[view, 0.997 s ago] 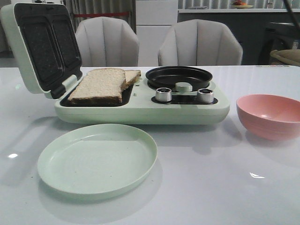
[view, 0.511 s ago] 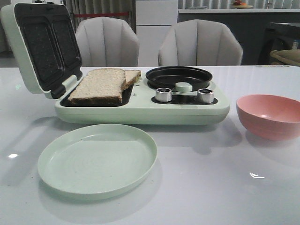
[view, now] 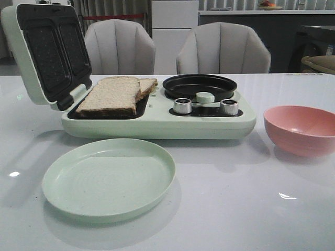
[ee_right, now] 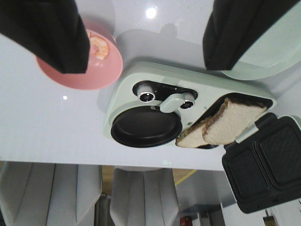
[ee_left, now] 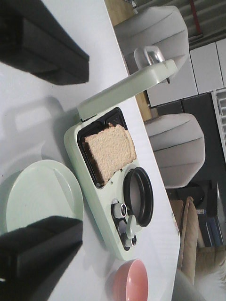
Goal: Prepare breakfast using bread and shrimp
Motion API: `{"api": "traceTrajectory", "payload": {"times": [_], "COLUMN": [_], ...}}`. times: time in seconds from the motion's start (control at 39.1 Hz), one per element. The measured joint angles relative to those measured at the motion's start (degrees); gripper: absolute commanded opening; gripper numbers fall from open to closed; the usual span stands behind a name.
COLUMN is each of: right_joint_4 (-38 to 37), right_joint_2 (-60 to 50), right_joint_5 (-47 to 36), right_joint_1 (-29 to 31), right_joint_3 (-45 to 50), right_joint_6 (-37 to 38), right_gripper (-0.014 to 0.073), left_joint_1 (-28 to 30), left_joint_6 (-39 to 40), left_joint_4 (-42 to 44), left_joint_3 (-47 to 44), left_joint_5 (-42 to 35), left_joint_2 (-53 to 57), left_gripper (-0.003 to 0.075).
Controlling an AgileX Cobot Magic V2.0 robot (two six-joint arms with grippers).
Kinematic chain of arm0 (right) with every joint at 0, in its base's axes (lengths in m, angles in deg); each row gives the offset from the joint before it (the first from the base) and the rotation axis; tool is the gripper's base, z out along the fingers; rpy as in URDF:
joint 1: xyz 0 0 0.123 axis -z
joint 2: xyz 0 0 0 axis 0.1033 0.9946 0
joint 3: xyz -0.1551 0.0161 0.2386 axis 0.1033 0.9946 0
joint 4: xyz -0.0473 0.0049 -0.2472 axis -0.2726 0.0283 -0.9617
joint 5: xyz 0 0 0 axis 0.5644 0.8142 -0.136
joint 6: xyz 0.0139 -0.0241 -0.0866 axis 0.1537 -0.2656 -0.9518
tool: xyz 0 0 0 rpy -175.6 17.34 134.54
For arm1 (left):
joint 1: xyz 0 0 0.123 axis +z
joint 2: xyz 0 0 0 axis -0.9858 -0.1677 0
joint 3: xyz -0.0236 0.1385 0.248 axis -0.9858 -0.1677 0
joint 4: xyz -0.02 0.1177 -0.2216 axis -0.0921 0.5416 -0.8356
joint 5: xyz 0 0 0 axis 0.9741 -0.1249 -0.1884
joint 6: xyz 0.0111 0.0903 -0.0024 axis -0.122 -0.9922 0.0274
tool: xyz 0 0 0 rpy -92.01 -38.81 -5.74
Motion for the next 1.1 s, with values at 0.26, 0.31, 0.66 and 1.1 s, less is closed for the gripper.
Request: {"api": "traceTrajectory", "payload": {"times": [0.26,0.31,0.66,1.1], "right_joint_4": [0.2,0.2,0.3,0.3], "right_joint_2": [-14.3,-14.9,-15.1,-15.1], "right_joint_5": [3.2,3.6,5.6,6.0], "right_joint_1": [0.0,0.0,0.0,0.0], "right_joint_3": [4.1,5.0,6.6,6.6], "right_joint_6": [0.0,0.0,0.0,0.0], "right_gripper": [0.0600,0.0600,0.0600,0.0600], "left_joint_1": [0.0,0.0,0.0,0.0], "left_joint_6": [0.0,0.0,0.0,0.0], "left_joint_4": [0.0,0.0,0.0,-3.9], "left_joint_3": [0.0,0.0,-0.1,-0.8], "left_joint_5": [0.0,0.0,0.0,-4.2], "left_joint_2": [0.0,0.0,0.0,-0.2], "left_gripper": [0.0618,0.0618,0.0618,0.0569]}}
